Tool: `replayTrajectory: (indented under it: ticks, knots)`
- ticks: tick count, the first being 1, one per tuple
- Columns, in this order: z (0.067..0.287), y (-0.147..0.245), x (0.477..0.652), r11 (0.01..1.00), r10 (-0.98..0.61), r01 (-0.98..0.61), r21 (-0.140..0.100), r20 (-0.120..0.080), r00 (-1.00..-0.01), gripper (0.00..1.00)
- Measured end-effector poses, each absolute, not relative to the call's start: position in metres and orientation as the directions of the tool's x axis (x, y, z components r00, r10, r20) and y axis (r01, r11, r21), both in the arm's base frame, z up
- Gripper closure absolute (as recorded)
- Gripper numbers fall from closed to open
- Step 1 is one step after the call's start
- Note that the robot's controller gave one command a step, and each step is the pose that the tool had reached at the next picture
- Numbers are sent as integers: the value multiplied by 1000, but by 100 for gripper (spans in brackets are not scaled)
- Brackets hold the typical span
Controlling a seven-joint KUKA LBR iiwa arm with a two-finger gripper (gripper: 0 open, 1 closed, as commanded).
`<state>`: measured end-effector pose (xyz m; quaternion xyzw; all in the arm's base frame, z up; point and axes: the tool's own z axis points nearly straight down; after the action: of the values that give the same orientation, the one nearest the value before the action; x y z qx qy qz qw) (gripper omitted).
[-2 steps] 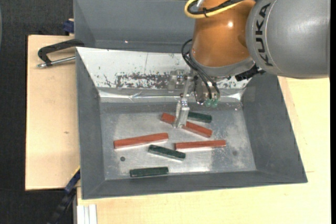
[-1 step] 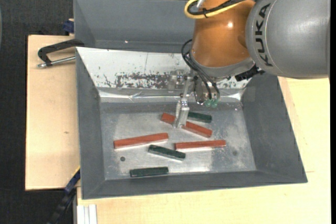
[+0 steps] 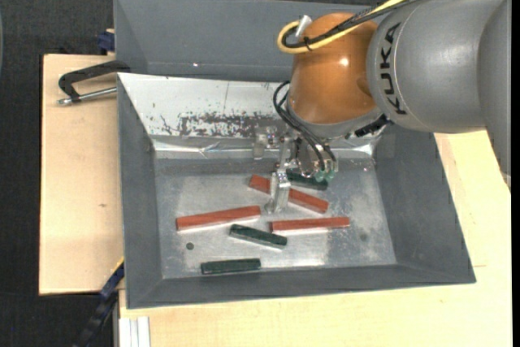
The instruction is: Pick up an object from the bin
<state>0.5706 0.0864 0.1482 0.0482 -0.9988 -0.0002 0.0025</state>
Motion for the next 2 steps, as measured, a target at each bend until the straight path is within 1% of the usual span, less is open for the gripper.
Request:
replayTrajectory:
  ticks: [1,2]
  knots:
    - [112,66,569,981,-196,-196,0,-10,-980,0]
    - [72,41,593,998,69,69,2,-6,-998,100]
